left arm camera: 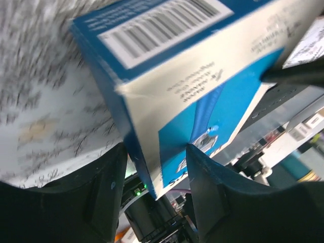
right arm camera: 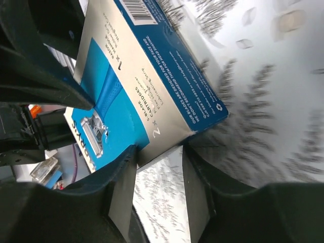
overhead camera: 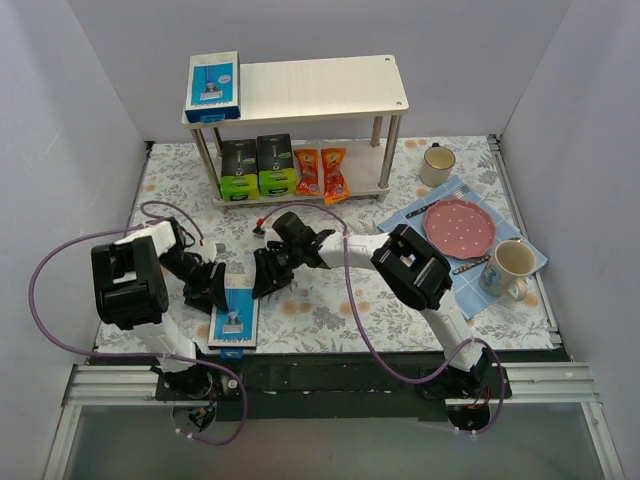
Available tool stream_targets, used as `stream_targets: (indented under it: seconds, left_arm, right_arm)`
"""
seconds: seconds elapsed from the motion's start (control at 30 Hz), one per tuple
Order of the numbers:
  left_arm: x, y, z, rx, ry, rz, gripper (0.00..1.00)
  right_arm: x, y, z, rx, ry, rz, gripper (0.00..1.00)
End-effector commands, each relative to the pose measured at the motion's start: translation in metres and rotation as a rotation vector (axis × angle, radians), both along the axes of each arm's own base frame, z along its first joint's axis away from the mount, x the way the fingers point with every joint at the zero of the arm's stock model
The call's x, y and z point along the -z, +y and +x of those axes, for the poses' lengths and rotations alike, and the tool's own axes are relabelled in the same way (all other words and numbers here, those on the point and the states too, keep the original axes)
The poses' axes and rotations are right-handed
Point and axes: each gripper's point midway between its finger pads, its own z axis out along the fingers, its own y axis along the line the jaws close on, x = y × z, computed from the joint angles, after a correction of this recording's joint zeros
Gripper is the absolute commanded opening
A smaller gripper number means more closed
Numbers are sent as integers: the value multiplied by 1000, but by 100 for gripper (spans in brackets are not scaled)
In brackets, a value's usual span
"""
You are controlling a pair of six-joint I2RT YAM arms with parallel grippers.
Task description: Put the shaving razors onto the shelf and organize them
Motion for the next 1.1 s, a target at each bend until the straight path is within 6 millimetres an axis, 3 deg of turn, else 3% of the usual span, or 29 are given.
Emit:
stream_targets:
  seconds: [0.0, 0.13, 0.33, 0.4, 0.43, 0.53, 0.6, 0.63, 0.8, 0.87, 1.0, 1.07]
  left_arm:
    - [-18, -35, 41, 22, -119, -163, 48]
    - [-21, -54, 52, 49, -95, -209, 48]
    - [-22, -79, 71, 28, -91, -228, 48]
    - [-21, -82, 77, 2, -89, -231, 48]
    - [-22, -94, 77, 9, -79, -228, 49]
    - [-23, -90, 95, -49, -126, -155, 54]
    - [-29, -86, 99, -96, -133, -110, 60]
    - [-42, -85, 101, -96, -190, -103, 64]
    - [-64, -81, 95, -172, -303, -77, 74]
    - [-70, -84, 100, -197, -352, -105, 76]
    - [-50, -95, 83, -298, -241, -151, 77]
    - [-46, -96, 85, -336, -244, -158, 77]
  right_arm:
    - [31, -19, 40, 49, -117, -81, 44]
    - [31, -45, 77, 89, -174, -98, 44]
    - [32, -93, 98, 131, -207, -141, 44]
    - [32, -106, 95, 138, -207, -150, 44]
    - [31, -111, 96, 142, -210, -152, 45]
    - [26, -121, 92, 149, -217, -147, 45]
    - [10, -119, 95, 155, -243, -118, 47]
    - [3, -119, 97, 163, -255, -108, 49]
    - [-46, -117, 95, 173, -309, -42, 59]
    - [-51, -125, 85, 178, -293, -46, 61]
    - [-47, -135, 65, 197, -256, -52, 62]
    - [-42, -137, 57, 210, -231, -41, 63]
